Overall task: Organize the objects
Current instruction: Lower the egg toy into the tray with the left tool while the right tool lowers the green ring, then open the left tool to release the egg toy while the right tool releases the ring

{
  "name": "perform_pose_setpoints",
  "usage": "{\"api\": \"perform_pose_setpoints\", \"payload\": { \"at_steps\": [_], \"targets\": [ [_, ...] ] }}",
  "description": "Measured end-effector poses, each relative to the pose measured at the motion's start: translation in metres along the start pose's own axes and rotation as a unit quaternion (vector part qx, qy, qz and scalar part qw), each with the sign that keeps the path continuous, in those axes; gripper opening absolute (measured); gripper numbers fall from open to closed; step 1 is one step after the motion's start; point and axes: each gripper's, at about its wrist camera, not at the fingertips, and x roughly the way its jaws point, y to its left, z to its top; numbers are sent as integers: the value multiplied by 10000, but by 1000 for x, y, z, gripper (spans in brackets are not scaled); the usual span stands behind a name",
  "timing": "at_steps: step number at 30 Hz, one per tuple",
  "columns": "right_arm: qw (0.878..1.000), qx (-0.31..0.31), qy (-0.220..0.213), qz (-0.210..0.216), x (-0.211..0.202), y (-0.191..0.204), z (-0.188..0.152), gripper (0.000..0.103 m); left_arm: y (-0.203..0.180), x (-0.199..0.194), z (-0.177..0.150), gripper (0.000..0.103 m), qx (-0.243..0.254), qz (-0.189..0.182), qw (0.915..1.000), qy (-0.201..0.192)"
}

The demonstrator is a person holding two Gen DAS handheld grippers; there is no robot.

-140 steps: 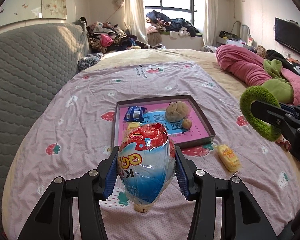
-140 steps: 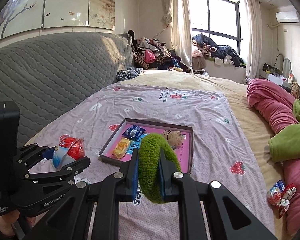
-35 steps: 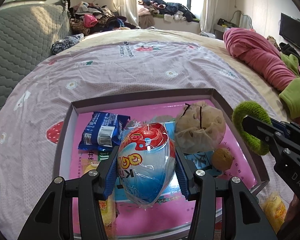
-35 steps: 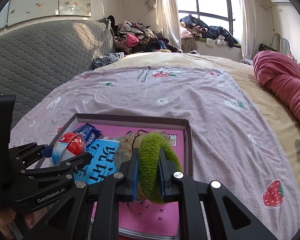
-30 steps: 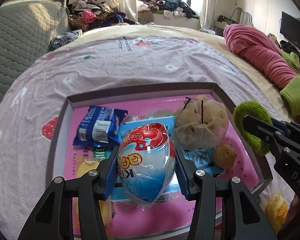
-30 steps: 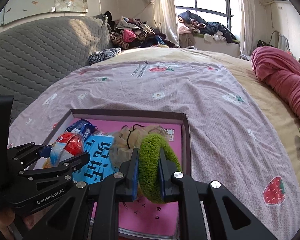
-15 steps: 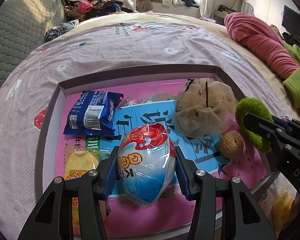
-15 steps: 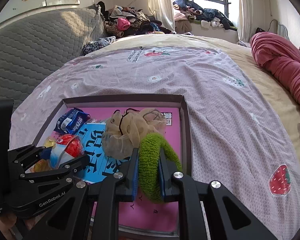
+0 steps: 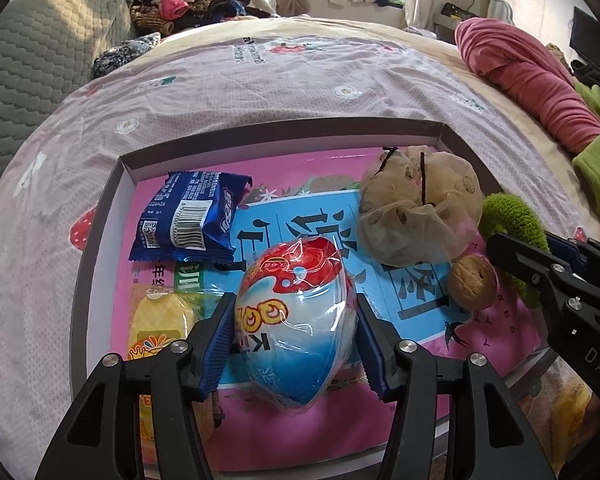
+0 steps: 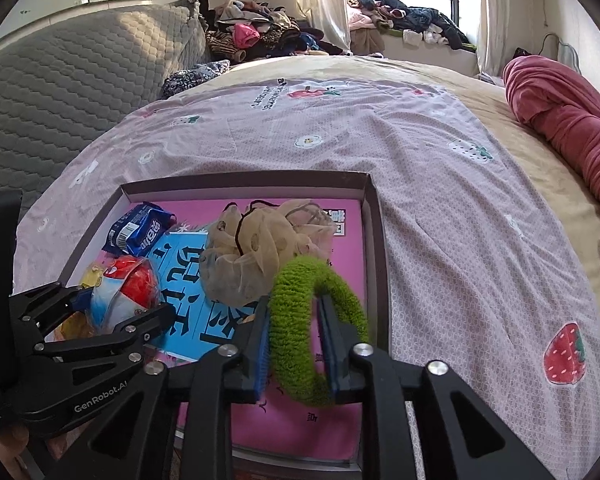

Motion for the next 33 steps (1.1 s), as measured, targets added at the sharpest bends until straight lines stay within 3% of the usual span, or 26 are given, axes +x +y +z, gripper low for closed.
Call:
{"api": "perform_pose_setpoints", "payload": {
  "at_steps": [4, 17, 23, 33],
  "targets": [
    [10000, -16, 1, -11, -1, 1, 0, 29, 0, -2, 0, 66, -12, 5, 10000, 9],
    [9999, 7, -130, -25, -9, 1, 3, 54, 5, -14, 3, 78, -101, 27, 9999, -110],
    [9998, 22, -188, -33, -14, -1, 4, 60, 2, -22, 3, 81, -118, 63, 9997, -184],
    [9995, 51, -301, -20, -20, 1, 7, 63, 15, -34, 6, 82, -437, -10, 9984, -351]
  ]
}}
